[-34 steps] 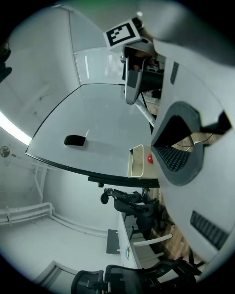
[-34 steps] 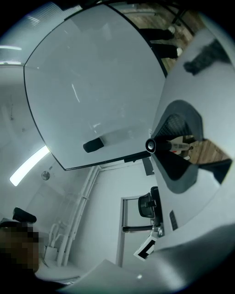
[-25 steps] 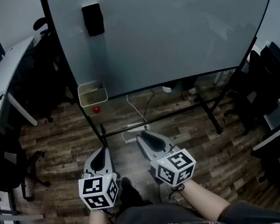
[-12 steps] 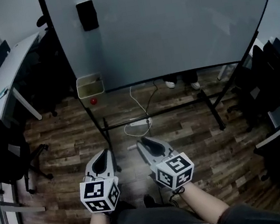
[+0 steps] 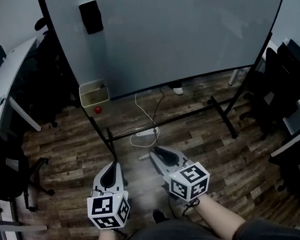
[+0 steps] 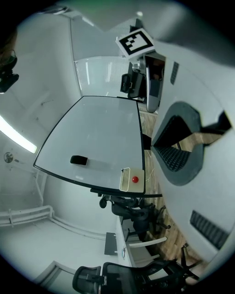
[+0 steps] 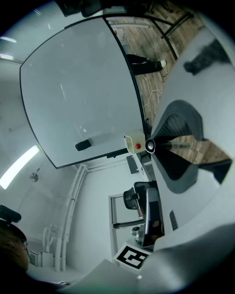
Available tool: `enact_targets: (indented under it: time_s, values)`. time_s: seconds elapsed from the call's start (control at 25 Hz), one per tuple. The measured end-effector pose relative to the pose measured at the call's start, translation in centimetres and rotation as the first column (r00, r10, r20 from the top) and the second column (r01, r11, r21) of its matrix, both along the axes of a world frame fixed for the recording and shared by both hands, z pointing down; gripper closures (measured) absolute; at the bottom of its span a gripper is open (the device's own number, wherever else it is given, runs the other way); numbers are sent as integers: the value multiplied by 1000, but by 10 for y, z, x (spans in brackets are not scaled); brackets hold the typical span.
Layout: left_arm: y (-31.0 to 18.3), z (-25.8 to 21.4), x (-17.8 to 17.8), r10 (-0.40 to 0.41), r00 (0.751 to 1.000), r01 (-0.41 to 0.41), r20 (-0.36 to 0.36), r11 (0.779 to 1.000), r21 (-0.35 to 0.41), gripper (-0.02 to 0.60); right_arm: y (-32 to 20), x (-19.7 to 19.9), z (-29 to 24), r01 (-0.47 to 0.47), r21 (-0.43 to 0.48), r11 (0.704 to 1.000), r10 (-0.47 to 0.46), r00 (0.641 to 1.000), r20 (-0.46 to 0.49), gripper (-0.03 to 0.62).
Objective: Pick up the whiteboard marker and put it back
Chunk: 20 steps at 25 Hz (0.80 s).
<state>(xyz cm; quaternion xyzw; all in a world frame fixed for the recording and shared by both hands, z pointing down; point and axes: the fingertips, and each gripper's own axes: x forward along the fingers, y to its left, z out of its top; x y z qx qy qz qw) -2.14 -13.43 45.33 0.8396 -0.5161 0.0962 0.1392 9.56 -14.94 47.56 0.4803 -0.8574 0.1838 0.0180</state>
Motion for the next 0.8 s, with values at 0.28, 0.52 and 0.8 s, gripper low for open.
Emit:
enact_targets:
  time_s: [0.28,0.52,0.8]
  values:
    - [22,0,-26,8,1000,-8,-26,1000,-9,568,23,-27,-6,1,7,1000,-1,1000,-30,513]
    - [55,-8,-49,43,998,-43,-49,999,7,568,58,-46,-15,-35,26,999,36,998,-46,513]
    - [103,-12,-68,100,994,-100,-53,995,2,568,116,-58,-23,-95,25,995,97,994,-56,513]
